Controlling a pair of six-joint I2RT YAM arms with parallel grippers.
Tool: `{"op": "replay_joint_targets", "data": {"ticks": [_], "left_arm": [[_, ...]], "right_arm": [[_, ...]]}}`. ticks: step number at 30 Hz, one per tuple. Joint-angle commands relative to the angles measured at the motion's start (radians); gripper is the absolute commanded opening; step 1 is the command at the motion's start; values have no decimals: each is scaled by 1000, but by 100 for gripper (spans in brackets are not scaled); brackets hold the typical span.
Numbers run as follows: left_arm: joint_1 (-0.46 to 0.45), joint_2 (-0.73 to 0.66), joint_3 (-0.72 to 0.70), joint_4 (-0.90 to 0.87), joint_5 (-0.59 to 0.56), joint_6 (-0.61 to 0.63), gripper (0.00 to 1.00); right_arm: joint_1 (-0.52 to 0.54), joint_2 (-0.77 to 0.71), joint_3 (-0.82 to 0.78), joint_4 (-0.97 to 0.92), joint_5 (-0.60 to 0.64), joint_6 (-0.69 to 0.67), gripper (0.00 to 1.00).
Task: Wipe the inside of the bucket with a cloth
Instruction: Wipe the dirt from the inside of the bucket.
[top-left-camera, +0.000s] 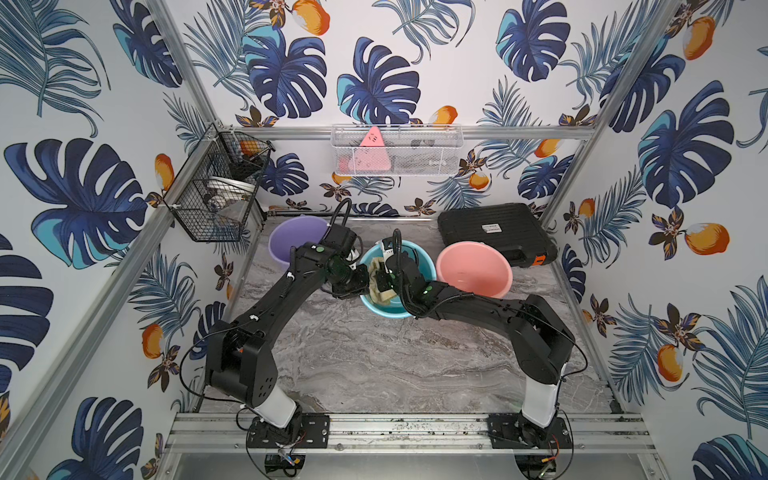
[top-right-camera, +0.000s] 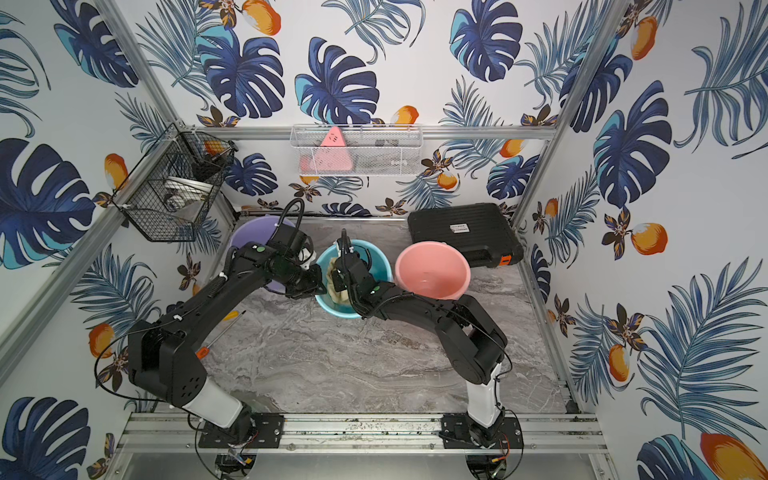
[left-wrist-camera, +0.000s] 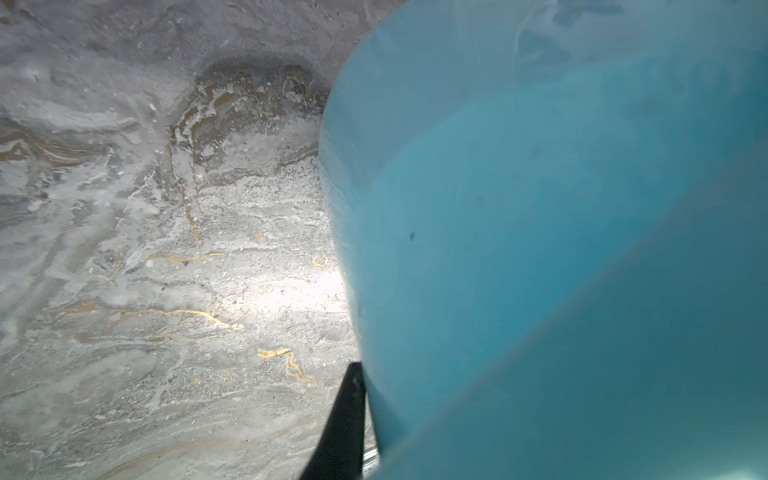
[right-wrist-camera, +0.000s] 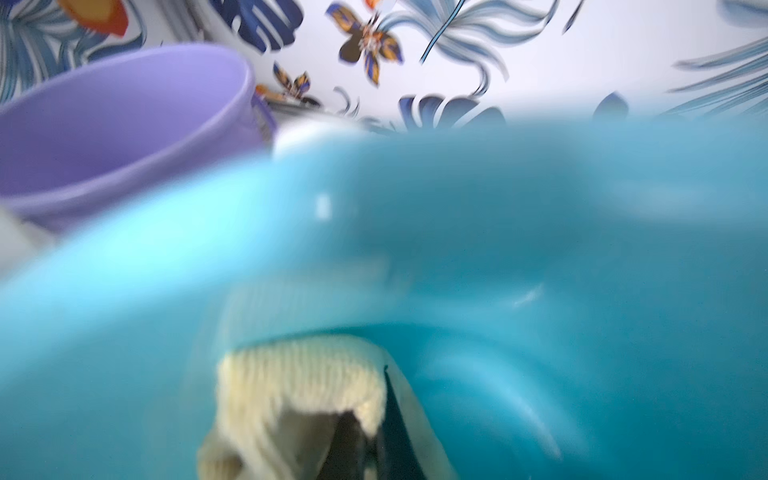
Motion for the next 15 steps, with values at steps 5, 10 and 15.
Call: {"op": "replay_joint_targets", "data": {"ticks": [5, 10, 15], "left_arm": [[1, 12, 19, -13, 2, 35, 0], [0, 21, 48, -13, -64, 12, 0], [0, 17, 60, 1, -139, -22, 0]], "right_arm": [[-5, 27, 85, 9, -64, -4, 0], [-4, 53, 185, -141, -341, -36, 0], [-12, 39, 195, -165, -345, -59, 0]]}}
